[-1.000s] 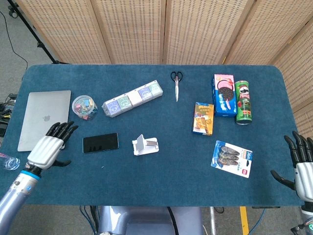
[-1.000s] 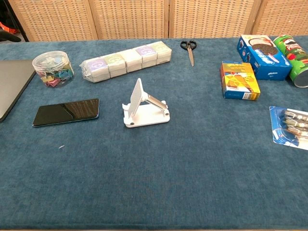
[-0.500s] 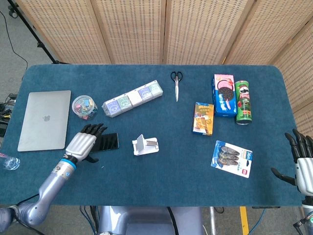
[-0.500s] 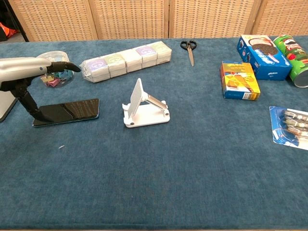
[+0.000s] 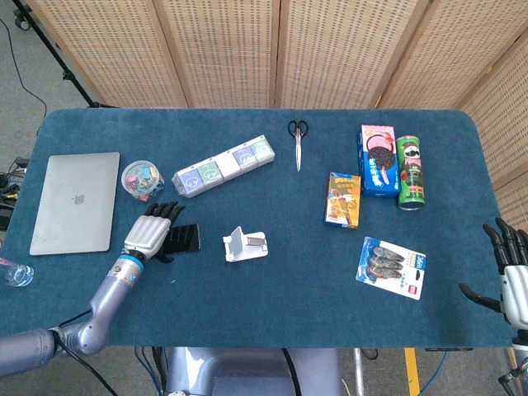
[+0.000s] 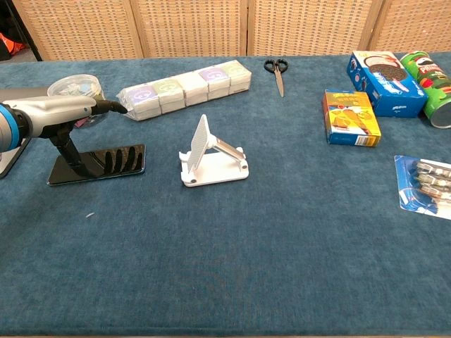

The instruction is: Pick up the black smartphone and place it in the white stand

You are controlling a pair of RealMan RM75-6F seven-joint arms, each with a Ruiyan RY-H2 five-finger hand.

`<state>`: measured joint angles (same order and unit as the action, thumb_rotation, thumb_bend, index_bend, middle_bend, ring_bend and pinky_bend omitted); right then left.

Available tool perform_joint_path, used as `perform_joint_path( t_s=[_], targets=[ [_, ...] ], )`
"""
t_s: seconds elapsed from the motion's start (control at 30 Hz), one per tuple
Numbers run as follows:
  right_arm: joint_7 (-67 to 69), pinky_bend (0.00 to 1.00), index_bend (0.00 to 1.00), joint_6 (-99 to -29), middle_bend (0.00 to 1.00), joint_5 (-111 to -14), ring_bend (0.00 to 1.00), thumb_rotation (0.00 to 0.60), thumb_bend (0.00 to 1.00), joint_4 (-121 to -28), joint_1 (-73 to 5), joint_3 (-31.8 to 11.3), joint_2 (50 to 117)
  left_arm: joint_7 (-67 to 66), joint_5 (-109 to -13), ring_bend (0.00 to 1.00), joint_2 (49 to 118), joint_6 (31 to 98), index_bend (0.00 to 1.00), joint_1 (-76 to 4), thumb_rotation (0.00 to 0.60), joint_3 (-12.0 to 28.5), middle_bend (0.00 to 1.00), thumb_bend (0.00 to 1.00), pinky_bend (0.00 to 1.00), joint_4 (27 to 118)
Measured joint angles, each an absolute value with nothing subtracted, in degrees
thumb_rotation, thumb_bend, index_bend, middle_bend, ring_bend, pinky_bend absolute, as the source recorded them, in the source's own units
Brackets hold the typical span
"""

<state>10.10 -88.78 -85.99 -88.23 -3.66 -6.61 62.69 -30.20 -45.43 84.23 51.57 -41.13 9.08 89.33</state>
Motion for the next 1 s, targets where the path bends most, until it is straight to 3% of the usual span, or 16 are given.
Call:
perform_joint_path(
  t_s=[0.23,0.67,0.87,1.0],
  targets=[
    [10.5,0.0,0.0,-88.7,0.0,-86.07,0.0,0.6,0.0,-88.42,-3.62,-6.5,62.45,-29.3,-44.42,0.0,87.06,53.18,0.12,-41.45,0.6,8.46,0.0,0.0,0.18,86.9],
    [11.4,0.0,0.0,-88.5,0.0,-85.93,0.0,0.6,0.0,-88.57,-3.57,-6.47,62.06,-32.12,-41.23,0.04,91.21,57.12,0.2,-41.86,0.6,7.72,0.01,0.0,0.22,84.32],
    [11.87,0.0,0.0,-88.48,0.0,-85.93,0.0,0.6,0.0,-88.62,-3.53,-6.46,61.88,-31.71,-41.56,0.08,91.98,57.18,0.21,-41.76,0.6,7.53,0.05,0.0,0.26,83.85],
    [12.37,0.0,0.0,-88.53,0.0,-85.92,0.0,0.6,0.0,-88.67,-3.48,-6.47,61.71,-30.77,-41.92,0.16,92.58,57.2,0.27,-41.54,0.6,7.59,0.16,0.0,0.33,83.28]
  ],
)
